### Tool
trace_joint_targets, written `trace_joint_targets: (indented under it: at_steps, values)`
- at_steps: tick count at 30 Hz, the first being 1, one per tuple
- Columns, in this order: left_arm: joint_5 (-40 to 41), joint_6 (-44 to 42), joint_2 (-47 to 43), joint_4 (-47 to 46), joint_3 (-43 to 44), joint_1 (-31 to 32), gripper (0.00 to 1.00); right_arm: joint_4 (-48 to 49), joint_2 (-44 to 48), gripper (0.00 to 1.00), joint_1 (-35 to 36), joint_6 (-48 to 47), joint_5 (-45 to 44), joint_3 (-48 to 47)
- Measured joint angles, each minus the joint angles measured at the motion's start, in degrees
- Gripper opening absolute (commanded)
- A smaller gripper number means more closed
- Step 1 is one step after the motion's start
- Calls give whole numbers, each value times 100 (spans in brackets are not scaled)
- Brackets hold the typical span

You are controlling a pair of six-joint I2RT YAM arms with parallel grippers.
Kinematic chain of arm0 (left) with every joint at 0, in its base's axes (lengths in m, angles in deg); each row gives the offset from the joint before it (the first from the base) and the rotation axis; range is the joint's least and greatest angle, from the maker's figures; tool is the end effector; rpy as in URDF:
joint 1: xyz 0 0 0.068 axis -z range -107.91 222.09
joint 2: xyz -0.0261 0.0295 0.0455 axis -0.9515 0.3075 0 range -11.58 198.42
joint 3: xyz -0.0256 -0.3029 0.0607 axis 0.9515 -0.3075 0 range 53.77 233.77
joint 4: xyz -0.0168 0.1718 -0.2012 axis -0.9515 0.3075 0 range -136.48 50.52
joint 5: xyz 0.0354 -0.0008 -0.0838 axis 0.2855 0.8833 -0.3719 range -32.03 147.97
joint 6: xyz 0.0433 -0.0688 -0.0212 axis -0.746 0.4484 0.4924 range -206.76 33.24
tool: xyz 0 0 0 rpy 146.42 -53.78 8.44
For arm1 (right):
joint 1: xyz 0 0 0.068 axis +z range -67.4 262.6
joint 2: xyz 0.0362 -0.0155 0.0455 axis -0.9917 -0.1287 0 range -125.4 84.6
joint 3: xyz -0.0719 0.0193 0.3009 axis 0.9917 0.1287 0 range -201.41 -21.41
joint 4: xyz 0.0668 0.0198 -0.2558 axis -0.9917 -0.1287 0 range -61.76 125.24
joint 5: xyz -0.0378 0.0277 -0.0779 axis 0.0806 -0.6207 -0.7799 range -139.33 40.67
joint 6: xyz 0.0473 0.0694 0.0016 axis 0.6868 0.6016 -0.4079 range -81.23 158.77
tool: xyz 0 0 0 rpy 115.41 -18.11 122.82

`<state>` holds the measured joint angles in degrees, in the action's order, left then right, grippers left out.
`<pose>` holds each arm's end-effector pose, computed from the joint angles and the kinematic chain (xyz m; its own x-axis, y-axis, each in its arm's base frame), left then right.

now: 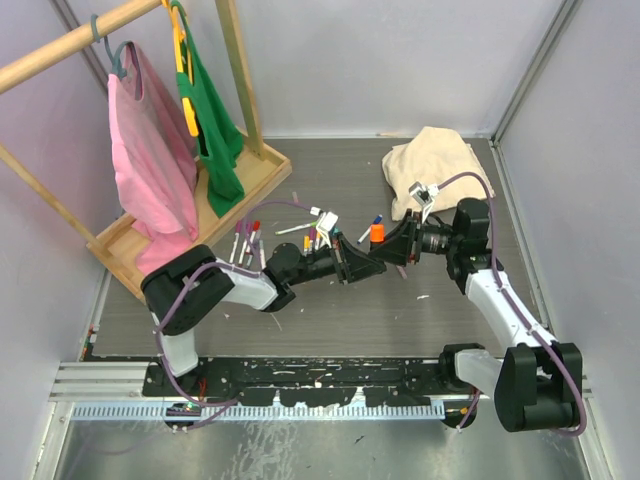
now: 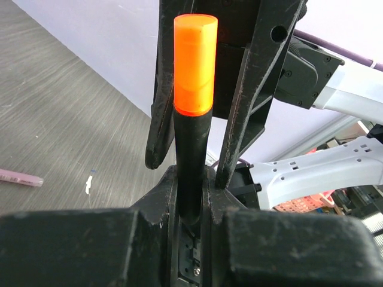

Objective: Open the pen caps
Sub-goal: Pick up the pen from the center of the board, then open the pen cap from the pen.

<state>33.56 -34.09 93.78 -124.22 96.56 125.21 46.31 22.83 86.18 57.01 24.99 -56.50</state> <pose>0.2183 -0.3415 0.2486 -0.6743 -0.3077 -0.6713 0.7117 -0.0283 -0.7019 0.2120 0.0842 0.2964 -0.5501 0.0503 -0.8336 -0.8109 0.2064 0.5476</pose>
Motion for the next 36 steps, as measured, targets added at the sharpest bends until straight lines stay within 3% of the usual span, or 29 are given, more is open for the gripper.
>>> trace_joint_targets:
  at_steps: [5,13,16,22,25,31,36]
  values:
    - [140,-103,-50,22,-17,0,0,393,-177,35,7,426,87,-2]
    - [229,-90,-61,-57,-17,2,2,1084,-236,8,13,1001,79,136]
    - [243,-81,-61,-101,-17,2,18,1176,-234,1,22,1047,79,136]
    - [341,-48,-63,-127,-98,-2,60,1198,-223,1,44,1043,129,136]
    - [398,2,-76,-127,-297,-15,70,1025,-186,1,44,879,149,125]
    - [514,-146,-326,-74,-852,-39,76,212,-168,1,44,221,138,-50]
    - [634,-708,-986,-44,-1239,-50,92,-560,-164,1,44,-391,127,-286]
